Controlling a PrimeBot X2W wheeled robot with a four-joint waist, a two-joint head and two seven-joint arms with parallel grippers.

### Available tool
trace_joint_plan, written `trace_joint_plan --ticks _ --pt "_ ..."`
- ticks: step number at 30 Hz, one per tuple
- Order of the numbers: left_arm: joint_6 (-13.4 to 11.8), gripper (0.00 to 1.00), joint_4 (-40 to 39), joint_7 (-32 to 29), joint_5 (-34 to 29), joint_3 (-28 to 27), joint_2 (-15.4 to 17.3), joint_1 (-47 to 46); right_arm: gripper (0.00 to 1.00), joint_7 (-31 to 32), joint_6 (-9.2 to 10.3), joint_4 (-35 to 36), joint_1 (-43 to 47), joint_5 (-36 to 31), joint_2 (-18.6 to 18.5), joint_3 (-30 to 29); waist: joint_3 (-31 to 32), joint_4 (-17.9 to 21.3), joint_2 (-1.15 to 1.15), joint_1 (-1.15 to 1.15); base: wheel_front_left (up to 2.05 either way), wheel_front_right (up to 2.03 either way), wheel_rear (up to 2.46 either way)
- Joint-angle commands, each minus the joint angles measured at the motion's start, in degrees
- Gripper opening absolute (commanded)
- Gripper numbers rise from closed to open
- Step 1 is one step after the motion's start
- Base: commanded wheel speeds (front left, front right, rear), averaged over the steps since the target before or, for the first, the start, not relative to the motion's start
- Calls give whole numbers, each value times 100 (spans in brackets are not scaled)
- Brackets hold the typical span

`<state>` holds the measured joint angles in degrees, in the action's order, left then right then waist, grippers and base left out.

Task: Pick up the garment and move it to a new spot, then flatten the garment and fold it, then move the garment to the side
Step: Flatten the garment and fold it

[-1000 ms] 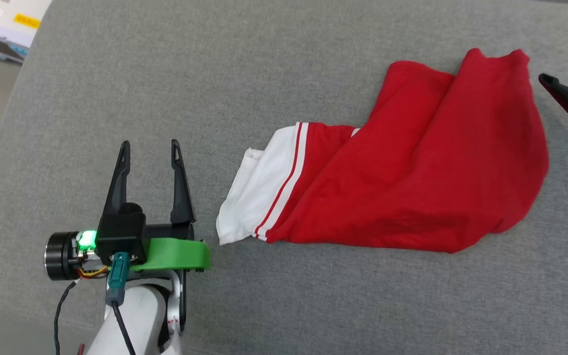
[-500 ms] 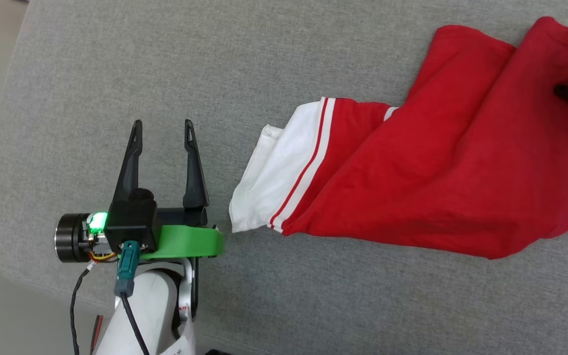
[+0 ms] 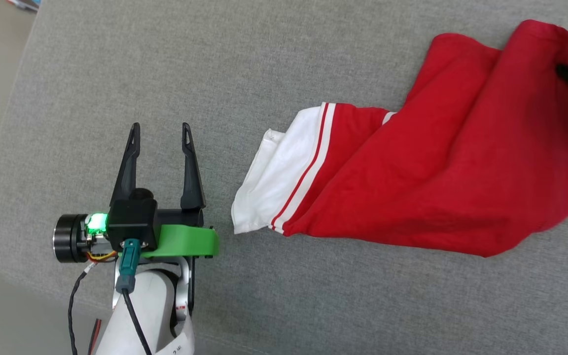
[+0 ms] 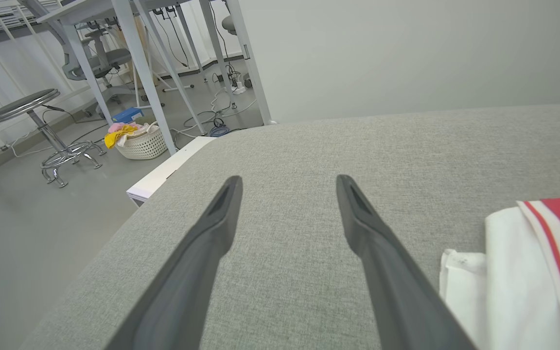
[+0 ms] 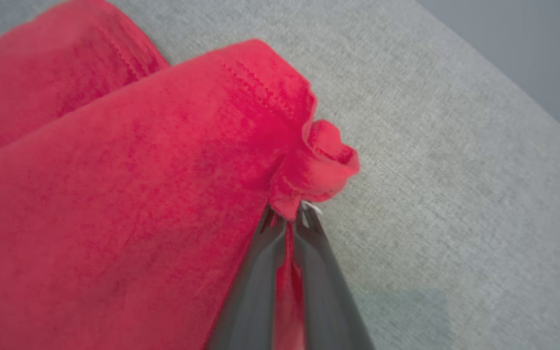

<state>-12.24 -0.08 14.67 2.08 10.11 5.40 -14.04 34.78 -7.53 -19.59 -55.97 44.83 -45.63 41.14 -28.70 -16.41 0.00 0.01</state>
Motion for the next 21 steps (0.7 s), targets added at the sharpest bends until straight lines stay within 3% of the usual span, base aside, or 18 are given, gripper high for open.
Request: trace_joint_plan --ticks 1,12,17,21 --pt "48 100 23 32 -54 -24 -7 34 0 -249 4 35 -86 -53 -29 5 257 135 0 -1 0 0 0" --pt "76 100 214 33 -132 -34 65 489 0 -1771 4 845 239 -82 -357 -371 1136 507 0 -1 0 0 0" --pt "60 100 336 33 -131 -33 89 769 0 -2158 4 1432 1327 -128 -416 -1027 1516 725 0 -1 0 0 0" --pt "43 100 412 33 -108 -75 118 1012 0 -2248 4 1821 2625 -296 -164 -1849 1767 920 0 -1 0 0 0"
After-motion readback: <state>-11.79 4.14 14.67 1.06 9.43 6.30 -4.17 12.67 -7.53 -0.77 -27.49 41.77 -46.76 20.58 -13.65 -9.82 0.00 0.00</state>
